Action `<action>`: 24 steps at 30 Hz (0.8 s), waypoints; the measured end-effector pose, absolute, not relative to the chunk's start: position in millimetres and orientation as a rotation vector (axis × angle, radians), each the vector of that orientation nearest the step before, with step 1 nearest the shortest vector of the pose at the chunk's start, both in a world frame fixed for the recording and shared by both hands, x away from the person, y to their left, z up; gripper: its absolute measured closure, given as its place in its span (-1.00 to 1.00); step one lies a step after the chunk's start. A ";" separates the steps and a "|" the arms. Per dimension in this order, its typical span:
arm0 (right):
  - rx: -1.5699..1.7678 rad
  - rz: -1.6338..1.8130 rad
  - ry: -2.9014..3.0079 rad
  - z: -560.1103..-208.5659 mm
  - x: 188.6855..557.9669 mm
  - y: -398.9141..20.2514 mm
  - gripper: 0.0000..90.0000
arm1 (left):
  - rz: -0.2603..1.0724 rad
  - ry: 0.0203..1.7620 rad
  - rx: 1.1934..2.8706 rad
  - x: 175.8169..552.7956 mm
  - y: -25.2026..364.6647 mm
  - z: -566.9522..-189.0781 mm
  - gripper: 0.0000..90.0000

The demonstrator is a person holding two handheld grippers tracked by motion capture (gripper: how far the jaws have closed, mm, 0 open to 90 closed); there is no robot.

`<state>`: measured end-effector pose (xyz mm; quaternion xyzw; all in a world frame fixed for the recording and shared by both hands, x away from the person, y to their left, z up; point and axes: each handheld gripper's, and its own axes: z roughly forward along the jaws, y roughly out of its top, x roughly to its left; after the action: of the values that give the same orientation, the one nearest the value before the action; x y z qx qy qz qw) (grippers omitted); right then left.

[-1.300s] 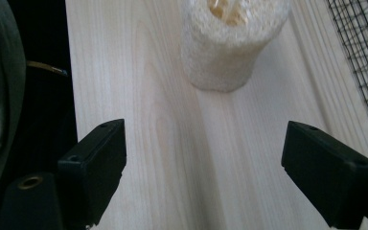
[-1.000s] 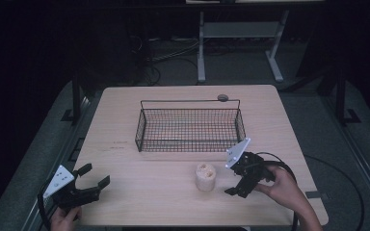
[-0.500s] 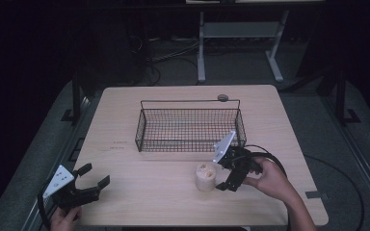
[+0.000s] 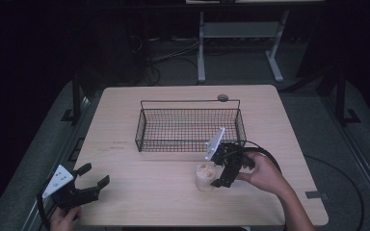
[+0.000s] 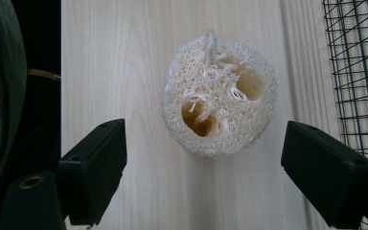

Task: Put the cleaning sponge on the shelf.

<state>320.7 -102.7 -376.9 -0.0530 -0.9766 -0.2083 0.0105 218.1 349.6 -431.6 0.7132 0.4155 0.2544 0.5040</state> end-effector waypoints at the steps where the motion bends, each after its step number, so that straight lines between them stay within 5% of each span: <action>1: -0.167 -0.643 -3.044 -376.7 321.3 -101.6 -0.66 | 0.614 1.003 1.721 218.1 349.7 -431.6 -0.69; 24: -0.123 -0.567 -3.039 -387.9 330.2 -82.4 -0.56 | 0.615 1.002 1.721 217.8 350.7 -431.1 -0.69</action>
<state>330.2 -82.4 -387.9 -0.0397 -0.9820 -0.1832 0.0238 217.8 350.7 -431.1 0.7130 0.4152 0.2548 0.5043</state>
